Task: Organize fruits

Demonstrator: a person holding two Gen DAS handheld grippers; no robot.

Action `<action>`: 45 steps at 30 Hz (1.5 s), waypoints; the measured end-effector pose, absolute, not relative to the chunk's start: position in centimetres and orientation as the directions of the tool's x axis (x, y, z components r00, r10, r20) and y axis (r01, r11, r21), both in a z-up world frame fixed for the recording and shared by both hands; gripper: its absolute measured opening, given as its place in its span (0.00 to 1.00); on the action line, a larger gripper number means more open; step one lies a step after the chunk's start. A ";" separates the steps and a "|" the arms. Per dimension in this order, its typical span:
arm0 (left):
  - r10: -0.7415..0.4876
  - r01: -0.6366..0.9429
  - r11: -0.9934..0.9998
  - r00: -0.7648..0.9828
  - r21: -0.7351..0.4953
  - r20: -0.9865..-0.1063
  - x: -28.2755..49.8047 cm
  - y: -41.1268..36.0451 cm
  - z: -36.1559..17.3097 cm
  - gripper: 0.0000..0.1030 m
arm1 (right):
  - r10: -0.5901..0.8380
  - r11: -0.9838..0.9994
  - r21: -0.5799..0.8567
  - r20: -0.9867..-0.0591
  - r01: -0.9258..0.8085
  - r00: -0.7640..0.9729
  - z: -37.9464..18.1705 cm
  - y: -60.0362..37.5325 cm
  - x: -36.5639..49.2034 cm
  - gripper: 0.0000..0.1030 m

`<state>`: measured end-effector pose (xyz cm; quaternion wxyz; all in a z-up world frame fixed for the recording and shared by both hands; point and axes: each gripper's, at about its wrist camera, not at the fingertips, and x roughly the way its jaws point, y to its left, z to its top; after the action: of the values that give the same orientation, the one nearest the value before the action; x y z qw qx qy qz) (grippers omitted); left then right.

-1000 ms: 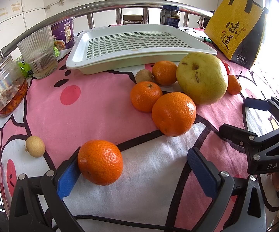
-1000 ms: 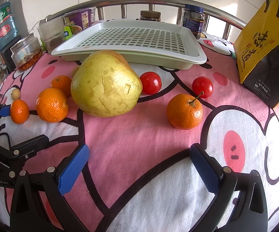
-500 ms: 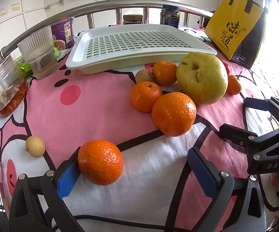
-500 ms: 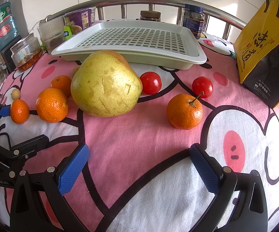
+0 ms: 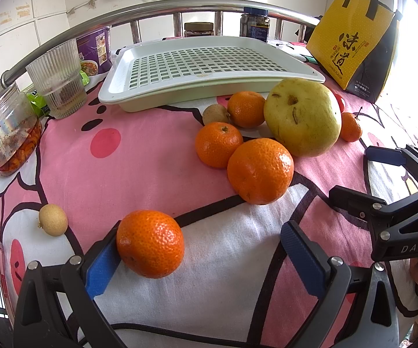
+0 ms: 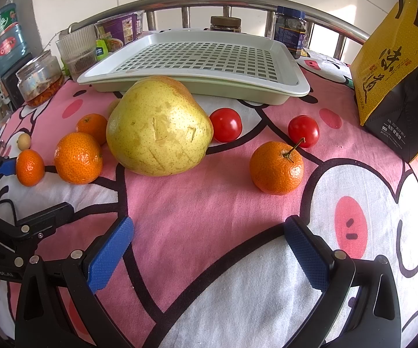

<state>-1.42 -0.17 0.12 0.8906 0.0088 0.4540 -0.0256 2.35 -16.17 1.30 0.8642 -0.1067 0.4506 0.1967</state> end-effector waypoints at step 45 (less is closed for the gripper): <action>-0.127 0.081 0.992 0.616 -0.097 -0.777 -2.3 0.8 1.7 0.57 | 0.329 0.906 0.108 -0.787 -0.409 0.522 3.3 -20.1 5.2 0.63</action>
<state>-2.33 0.80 1.71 0.8986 -0.0261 0.4342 -0.0579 5.22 -20.15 3.34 0.8710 -0.0451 0.4409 0.2119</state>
